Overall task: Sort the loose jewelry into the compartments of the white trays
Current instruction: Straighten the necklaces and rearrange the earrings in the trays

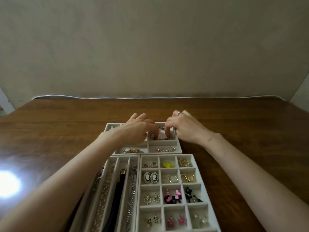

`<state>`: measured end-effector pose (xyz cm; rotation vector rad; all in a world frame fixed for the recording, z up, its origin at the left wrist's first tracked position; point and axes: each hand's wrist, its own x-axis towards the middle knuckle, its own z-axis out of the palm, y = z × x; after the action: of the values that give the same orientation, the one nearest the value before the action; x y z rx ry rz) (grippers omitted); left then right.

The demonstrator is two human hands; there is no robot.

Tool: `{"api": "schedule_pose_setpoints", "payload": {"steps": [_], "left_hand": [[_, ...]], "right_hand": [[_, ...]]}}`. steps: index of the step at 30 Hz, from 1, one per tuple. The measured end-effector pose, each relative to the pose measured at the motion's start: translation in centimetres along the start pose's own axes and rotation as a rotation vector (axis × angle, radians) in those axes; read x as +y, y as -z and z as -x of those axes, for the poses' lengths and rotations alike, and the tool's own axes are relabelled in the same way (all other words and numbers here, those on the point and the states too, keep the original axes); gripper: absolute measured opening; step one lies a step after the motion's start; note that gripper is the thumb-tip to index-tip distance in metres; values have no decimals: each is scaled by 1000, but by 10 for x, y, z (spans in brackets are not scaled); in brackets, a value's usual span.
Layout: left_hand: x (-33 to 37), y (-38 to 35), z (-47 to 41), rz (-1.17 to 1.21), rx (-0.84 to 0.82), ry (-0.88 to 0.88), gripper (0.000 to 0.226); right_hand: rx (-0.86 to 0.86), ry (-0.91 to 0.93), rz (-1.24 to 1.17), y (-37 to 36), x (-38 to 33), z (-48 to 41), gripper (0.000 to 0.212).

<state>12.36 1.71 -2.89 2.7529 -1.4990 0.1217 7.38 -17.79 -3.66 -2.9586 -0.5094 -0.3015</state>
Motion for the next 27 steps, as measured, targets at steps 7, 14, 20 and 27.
{"api": "schedule_pose_setpoints", "payload": {"steps": [7, 14, 20, 27], "left_hand": [[-4, -4, 0, -38, 34, -49, 46], [-5, -8, 1, -72, 105, -36, 45], [-4, -10, 1, -48, 105, -80, 42], [-6, -12, 0, -43, 91, -71, 34]], "right_hand": [[21, 36, -63, -3, 6, 1, 40], [26, 1, -59, -5, 5, 1, 43], [41, -4, -54, -6, 5, 1, 38], [23, -19, -104, -1, 1, 2, 44]]}}
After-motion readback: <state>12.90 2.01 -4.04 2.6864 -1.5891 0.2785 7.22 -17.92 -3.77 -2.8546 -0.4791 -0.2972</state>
